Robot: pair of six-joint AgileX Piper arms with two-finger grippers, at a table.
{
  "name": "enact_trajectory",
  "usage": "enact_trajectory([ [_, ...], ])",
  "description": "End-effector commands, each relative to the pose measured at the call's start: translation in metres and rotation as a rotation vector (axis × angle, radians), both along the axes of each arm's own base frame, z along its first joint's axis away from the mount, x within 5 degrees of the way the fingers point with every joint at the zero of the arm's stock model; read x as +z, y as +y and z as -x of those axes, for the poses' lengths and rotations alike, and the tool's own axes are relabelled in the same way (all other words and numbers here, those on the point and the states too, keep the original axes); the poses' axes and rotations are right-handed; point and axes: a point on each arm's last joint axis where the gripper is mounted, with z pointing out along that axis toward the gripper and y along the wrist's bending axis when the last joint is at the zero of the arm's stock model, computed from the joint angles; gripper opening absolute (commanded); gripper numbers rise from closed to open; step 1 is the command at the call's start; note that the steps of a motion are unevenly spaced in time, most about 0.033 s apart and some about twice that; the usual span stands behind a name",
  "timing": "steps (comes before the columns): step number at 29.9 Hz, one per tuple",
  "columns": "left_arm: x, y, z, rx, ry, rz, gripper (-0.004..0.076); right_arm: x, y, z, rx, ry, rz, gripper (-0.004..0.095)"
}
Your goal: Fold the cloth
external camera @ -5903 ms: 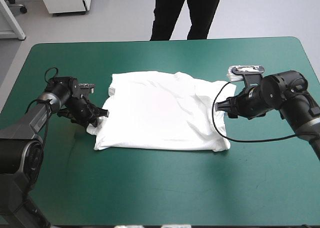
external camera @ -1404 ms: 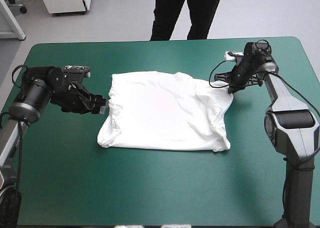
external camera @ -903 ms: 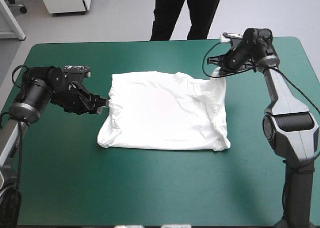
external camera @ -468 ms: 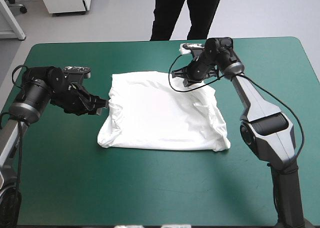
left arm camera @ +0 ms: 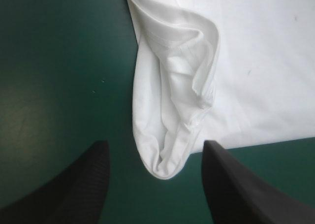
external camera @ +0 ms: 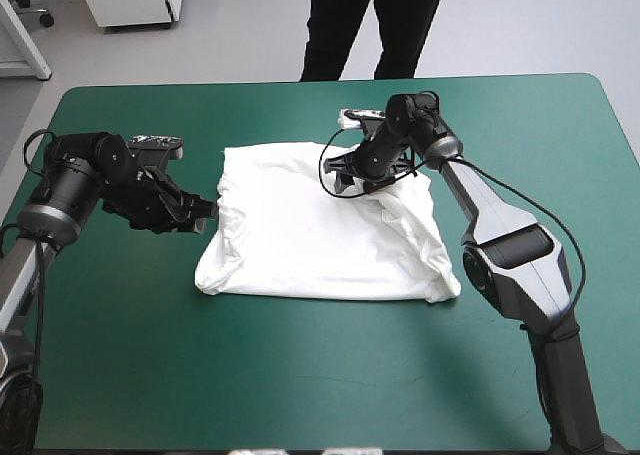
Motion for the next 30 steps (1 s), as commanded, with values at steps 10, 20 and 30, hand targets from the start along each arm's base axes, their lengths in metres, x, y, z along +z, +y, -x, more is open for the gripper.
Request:
enact_trajectory([
  [10,0.029,0.001,0.015,0.01,-0.089,0.028,0.0405,0.166,-0.042,0.064,-0.066,-0.354,0.024,0.0538],
  [20,0.043,0.002,0.034,-0.002,-0.088,0.031,0.0405,0.157,-0.083,0.132,-0.073,-0.271,0.209,0.0538],
  [30,0.02,0.001,0.038,-0.016,-0.051,0.035,0.0419,0.168,-0.134,0.195,-0.232,-0.284,0.284,0.0536],
])
